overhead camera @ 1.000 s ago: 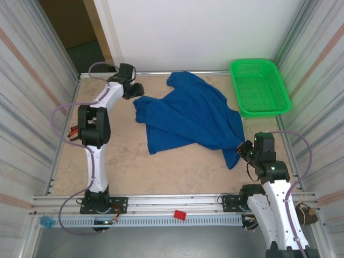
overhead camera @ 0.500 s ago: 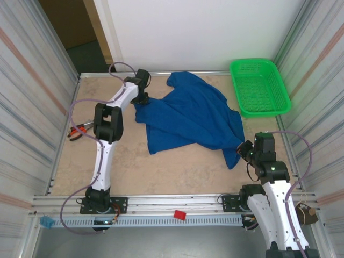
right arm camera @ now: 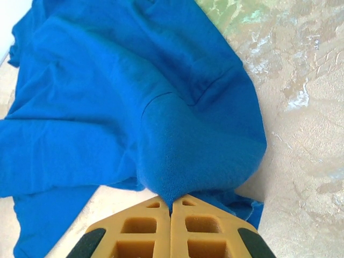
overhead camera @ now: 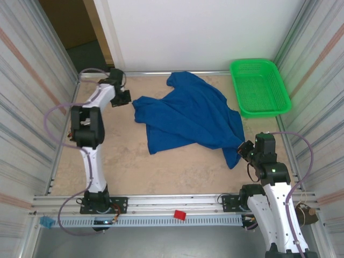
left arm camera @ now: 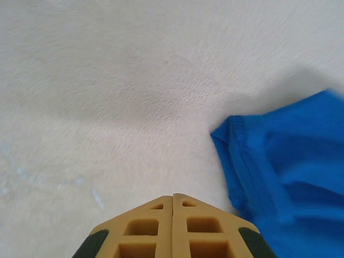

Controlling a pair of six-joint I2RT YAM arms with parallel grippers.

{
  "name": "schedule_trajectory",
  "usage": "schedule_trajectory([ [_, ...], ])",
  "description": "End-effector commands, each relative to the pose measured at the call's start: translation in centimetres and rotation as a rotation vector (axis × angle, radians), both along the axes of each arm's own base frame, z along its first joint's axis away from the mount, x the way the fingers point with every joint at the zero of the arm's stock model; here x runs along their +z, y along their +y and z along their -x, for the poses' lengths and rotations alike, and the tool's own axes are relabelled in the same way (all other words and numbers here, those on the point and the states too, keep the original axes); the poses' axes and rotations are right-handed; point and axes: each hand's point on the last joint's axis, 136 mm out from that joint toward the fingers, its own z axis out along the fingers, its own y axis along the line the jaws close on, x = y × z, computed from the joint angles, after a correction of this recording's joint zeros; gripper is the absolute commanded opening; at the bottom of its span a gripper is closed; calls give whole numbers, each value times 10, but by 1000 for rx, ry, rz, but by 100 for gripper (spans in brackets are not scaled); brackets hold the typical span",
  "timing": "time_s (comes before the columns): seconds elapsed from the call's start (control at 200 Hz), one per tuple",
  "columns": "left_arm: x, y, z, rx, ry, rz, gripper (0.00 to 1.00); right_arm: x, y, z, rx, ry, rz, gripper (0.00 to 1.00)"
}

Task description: Fold the inside-out t-shirt

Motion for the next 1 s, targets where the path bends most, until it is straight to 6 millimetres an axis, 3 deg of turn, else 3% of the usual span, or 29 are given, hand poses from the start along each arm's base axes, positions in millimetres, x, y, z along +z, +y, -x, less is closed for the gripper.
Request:
schedule_trajectory([
  [0.0,85,-15,-27,55,-281,349,0,6,-5,2,-14,-14,25,0],
  [0.08,88,-27,-28,-9,-253,339,0,6,-5,2,-13,-13,24,0],
  [0.185,65,-44,-23,-94,-149,186,34,4,-5,2,-15,-10,24,0],
  [0.215,63,-47,-22,-109,-138,143,41,4,-5,3,-15,-8,23,0],
  [0.235,48,-49,-23,-111,-105,114,43,4,-5,3,-14,-9,23,0],
  [0.466,-8,-46,-16,-49,74,-35,50,5,-6,2,-16,-9,28,0],
  [0.651,-29,-44,-15,-32,117,-51,54,3,-4,-1,-14,-7,20,0],
  [0.767,-37,-39,-15,-18,135,-73,47,4,-4,-2,-12,-9,21,0],
  [0.912,-41,-33,-15,0,142,-73,1,4,-5,-2,-14,-11,23,0],
  [0.997,-29,-32,-17,-5,110,-78,0,6,-7,-1,-21,-14,30,0],
])
